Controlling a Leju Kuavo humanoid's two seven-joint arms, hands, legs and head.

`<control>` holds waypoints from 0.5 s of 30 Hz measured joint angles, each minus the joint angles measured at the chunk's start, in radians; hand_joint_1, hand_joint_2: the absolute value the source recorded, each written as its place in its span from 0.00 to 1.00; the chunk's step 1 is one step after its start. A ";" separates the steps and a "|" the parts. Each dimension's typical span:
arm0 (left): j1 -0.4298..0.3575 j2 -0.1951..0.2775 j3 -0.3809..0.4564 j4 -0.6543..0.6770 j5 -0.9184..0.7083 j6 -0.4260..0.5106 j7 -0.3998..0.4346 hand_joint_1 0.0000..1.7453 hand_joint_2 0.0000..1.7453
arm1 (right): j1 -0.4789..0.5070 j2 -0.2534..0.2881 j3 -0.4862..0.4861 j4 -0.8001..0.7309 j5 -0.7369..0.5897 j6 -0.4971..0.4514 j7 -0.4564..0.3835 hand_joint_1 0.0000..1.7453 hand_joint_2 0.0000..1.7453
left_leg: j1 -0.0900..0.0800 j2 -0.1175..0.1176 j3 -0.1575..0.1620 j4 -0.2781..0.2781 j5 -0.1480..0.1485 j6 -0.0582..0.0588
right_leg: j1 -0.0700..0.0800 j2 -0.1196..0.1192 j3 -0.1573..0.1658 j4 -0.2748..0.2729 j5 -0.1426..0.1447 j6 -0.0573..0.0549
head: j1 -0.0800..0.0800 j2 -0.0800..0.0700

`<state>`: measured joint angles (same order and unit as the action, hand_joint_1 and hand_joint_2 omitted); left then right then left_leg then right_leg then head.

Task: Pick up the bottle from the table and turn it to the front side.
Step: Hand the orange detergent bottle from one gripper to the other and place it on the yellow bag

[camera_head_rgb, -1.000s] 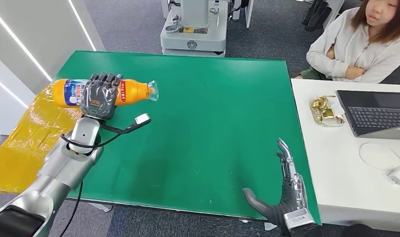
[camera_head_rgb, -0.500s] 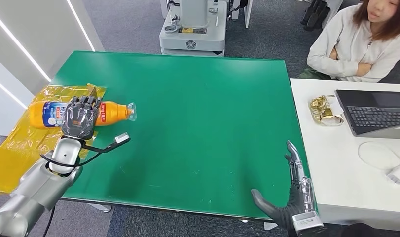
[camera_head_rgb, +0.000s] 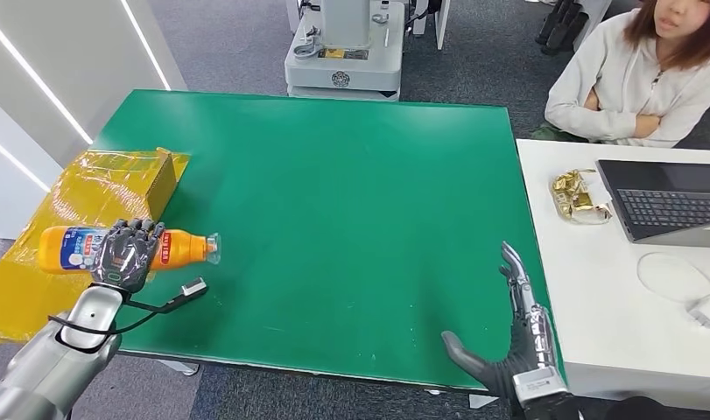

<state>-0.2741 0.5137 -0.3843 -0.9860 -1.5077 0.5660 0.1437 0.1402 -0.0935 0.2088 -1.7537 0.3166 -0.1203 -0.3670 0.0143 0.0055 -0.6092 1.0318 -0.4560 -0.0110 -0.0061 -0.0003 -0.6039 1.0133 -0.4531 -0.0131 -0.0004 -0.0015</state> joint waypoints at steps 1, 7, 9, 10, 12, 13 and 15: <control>0.002 -0.003 0.011 0.014 0.000 0.002 -0.015 0.91 1.00 | -0.001 0.000 0.000 0.002 -0.001 0.004 -0.001 0.00 1.00 | 0.000 0.000 0.000 0.000 0.000 0.000 | 0.000 0.000 0.000 0.000 0.000 0.000 | 0.000 0.000; 0.002 -0.028 0.059 0.102 0.000 0.013 -0.066 0.07 1.00 | -0.026 0.000 0.003 0.017 -0.003 0.016 -0.004 0.00 1.00 | 0.000 0.000 0.000 0.000 0.000 0.000 | 0.000 0.000 0.000 0.000 0.000 0.000 | 0.000 0.000; -0.006 -0.035 0.062 0.135 0.000 0.015 -0.066 0.00 1.00 | -0.033 0.000 0.006 0.020 -0.004 0.018 -0.004 0.00 1.00 | 0.000 0.000 0.000 0.000 0.000 0.000 | 0.000 0.000 0.000 0.000 0.000 0.000 | 0.000 0.000; -0.013 -0.038 0.062 0.155 0.000 0.019 -0.068 0.00 1.00 | -0.036 0.000 0.008 0.021 -0.006 0.019 -0.003 0.00 1.00 | 0.000 0.000 0.000 0.000 0.000 0.000 | 0.000 0.000 0.000 0.000 0.000 0.000 | 0.000 0.000; -0.029 -0.044 0.064 0.193 0.000 0.031 -0.078 0.00 1.00 | -0.039 -0.001 0.011 0.021 -0.010 0.019 -0.002 0.00 1.00 | 0.000 0.000 0.000 0.000 0.000 0.000 | 0.000 -0.001 0.000 0.000 0.000 0.000 | 0.000 0.000; -0.037 -0.046 0.064 0.210 0.000 0.036 -0.081 0.00 1.00 | -0.039 -0.001 0.012 0.021 -0.011 0.018 -0.001 0.00 1.00 | 0.000 0.000 0.000 0.000 0.000 0.000 | 0.000 -0.001 0.000 0.000 0.000 0.000 | 0.000 0.000; -0.051 -0.050 0.065 0.237 0.000 0.044 -0.084 0.00 1.00 | -0.040 -0.002 0.015 0.021 -0.012 0.018 0.000 0.00 1.00 | 0.000 -0.001 0.000 0.000 0.000 0.000 | 0.000 -0.001 0.000 0.000 0.000 0.000 | 0.000 0.000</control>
<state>-0.3250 0.4633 -0.3189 -0.7494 -1.5076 0.6096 0.0601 0.1000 -0.0955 0.2235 -1.7330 0.3045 -0.1023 -0.3673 0.0142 0.0050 -0.6090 1.0319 -0.4560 -0.0110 -0.0061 -0.0009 -0.6037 1.0134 -0.4529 -0.0132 -0.0005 -0.0015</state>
